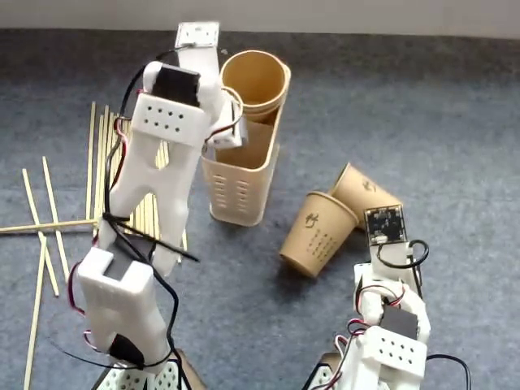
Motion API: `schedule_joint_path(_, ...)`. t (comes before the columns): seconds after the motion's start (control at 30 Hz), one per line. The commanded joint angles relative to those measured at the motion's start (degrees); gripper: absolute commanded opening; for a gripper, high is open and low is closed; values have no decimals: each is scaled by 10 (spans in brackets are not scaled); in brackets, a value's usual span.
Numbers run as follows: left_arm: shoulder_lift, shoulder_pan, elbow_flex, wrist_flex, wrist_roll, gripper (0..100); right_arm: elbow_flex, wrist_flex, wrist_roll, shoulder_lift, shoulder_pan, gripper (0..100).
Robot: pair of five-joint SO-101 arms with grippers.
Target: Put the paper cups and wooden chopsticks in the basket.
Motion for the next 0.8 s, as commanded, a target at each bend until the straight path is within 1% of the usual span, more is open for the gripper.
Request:
schedule_joint_path(0.0,-76,-8,-60,-3,-52,266,54,3,6,-7,-5,177)
schedule_joint_path(0.07,-101,-24,-95,-3,-67,266,54,3,6,-7,-5,177)
schedule_joint_path(0.13,-123,-55,-135,-3,-69,266,54,3,6,-7,-5,177)
schedule_joint_path(0.27,-152,-163,-211,-7,-69,266,50,3,6,-7,4,177)
schedule_joint_path(0.33,-161,-220,-228,-3,-69,266,44,1,2,-7,39,177)
schedule_joint_path(0.4,-168,-261,-219,-2,-80,266,14,-3,-37,-7,50,177)
schedule_joint_path(0.47,-188,-279,-182,-2,-140,266,-22,12,-65,-4,48,177)
schedule_joint_path(0.57,-245,-285,-99,-2,-216,266,-118,83,-65,-2,8,177)
schedule_joint_path(0.67,-330,-286,0,-2,-256,265,-246,172,-69,0,-25,177)
schedule_joint_path(0.77,-437,-281,144,-4,-295,236,-385,234,-72,43,-45,177)
